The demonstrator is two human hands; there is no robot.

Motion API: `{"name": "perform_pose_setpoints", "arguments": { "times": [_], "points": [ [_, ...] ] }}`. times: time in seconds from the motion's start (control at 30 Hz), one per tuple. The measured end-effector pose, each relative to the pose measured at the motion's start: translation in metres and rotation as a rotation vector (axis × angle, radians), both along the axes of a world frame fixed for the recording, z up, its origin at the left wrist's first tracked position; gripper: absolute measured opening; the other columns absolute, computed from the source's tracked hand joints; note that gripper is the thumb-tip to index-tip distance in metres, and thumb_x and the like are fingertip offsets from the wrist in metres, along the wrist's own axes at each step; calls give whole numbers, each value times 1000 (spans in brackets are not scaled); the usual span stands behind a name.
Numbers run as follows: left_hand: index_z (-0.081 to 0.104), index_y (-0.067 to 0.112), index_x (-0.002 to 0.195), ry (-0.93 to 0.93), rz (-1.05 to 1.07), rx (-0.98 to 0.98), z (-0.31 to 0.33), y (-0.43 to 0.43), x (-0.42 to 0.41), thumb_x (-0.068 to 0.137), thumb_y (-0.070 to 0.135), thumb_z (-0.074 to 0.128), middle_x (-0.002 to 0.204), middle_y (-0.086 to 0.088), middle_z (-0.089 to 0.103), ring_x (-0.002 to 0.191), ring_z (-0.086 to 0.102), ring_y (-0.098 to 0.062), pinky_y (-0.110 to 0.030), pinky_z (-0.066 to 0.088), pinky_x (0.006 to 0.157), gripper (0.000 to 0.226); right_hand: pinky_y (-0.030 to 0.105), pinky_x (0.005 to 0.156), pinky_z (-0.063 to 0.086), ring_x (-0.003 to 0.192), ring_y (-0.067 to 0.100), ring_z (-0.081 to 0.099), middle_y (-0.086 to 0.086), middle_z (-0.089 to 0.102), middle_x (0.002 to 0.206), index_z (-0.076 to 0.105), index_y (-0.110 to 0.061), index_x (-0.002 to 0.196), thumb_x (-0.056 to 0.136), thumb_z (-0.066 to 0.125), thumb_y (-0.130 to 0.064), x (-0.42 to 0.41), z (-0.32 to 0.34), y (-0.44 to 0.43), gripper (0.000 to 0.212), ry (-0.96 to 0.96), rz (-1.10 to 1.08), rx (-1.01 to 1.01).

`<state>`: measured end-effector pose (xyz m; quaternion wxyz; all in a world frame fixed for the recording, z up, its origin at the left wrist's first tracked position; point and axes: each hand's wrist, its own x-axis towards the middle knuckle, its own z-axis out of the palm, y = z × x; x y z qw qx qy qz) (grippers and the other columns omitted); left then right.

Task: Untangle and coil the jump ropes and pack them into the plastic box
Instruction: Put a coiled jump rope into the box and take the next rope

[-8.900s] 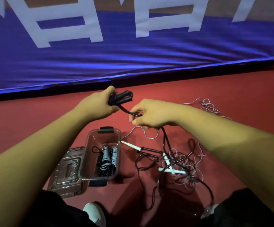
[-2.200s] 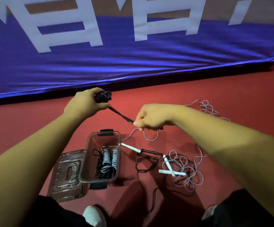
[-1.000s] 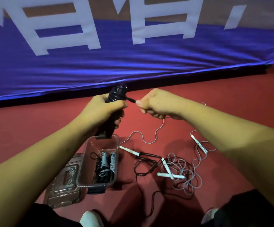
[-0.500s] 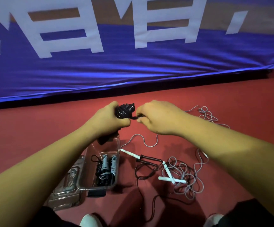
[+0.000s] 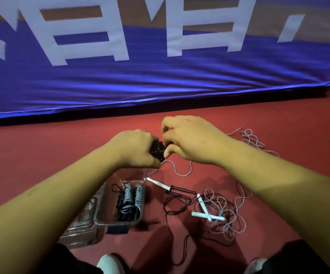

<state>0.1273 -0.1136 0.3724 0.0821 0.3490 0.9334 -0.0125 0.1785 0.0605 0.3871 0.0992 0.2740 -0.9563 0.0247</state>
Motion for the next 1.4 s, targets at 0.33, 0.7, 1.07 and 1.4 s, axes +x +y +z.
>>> {"name": "perform_pose_setpoints", "arguments": {
  "times": [0.33, 0.7, 1.07, 1.4],
  "points": [
    [55, 19, 104, -1, -49, 353, 3, -10, -2, 72, 29, 70, 85, 1, 65, 78, 60, -24, -34, 46, 66, 36, 34, 52, 56, 54, 28, 69, 20, 67, 62, 57, 0, 77, 96, 57, -21, -3, 5, 5, 28, -486, -139, -914],
    [56, 14, 110, -641, 67, 1083, 6, 1, 16, 78, 3, 79, 73, 7, 62, 61, 58, -15, -31, 52, 56, 41, 24, 46, 21, 42, 12, 26, 0, 32, 47, 43, -14, 70, 99, 52, -28, -15, -5, 4, 33, -629, -290, -1350],
    [55, 15, 104, -904, 268, 1406, 10, 12, 17, 80, 29, 69, 75, -13, 57, 58, 56, -25, -32, 48, 55, 31, 25, 50, 42, 54, 19, 49, 9, 57, 63, 55, -7, 83, 92, 60, -5, -9, 3, 10, 10, -701, -209, -1672],
    [53, 15, 97, -1180, 271, 1439, 5, 10, 15, 82, 38, 66, 74, -10, 56, 58, 55, -24, -30, 49, 56, 30, 29, 65, 54, 68, 25, 61, 17, 63, 79, 57, 0, 113, 93, 51, -8, -6, 16, 20, 22, -863, 77, -1682]
  ]
}}
